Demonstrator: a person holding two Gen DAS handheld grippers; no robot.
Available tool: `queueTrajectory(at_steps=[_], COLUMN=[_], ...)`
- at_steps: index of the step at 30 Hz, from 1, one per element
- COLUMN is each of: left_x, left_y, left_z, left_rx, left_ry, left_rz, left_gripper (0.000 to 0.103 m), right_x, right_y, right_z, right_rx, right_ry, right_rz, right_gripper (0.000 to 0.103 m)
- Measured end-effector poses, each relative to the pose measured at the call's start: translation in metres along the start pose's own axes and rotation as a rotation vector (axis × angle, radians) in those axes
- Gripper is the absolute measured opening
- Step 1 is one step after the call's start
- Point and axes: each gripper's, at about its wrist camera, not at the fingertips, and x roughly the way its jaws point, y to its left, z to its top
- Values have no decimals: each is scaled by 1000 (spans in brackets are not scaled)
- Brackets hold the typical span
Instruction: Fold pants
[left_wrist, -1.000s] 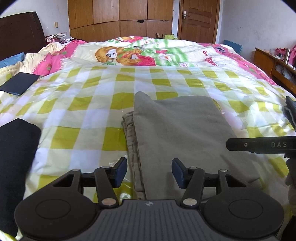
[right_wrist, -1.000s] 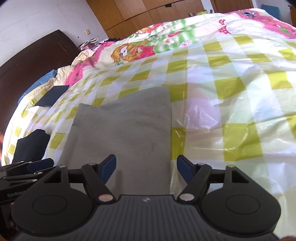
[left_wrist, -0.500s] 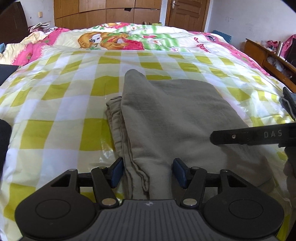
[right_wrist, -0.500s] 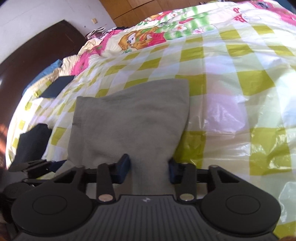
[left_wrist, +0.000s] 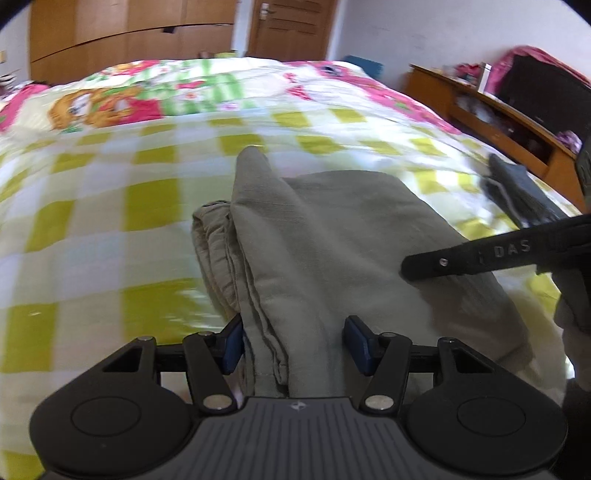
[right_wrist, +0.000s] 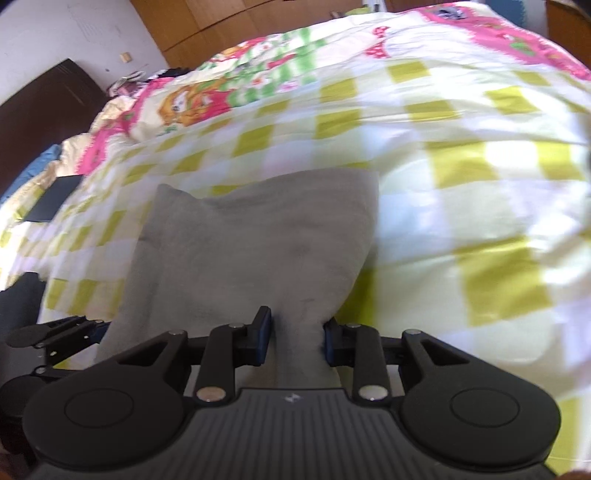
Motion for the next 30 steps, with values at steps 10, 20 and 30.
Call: queueTrajectory(at_steps=[10, 20, 30], left_x=[2, -44, -72], left_y=[-23, -41, -70], left_z=[-5, -32, -52], left_rx=[3, 7, 37], left_ry=[39, 13, 2], left_rz=[60, 162, 132], left_gripper=[74, 74, 74], right_x=[-37, -80, -102], right_y=[-36, 3, 13], right_z=[-23, -73, -104], right_rx=[100, 18, 92], right_ry=[-76, -158, -168], right_rz=[-133, -150, -118], right_gripper=[39, 49, 54])
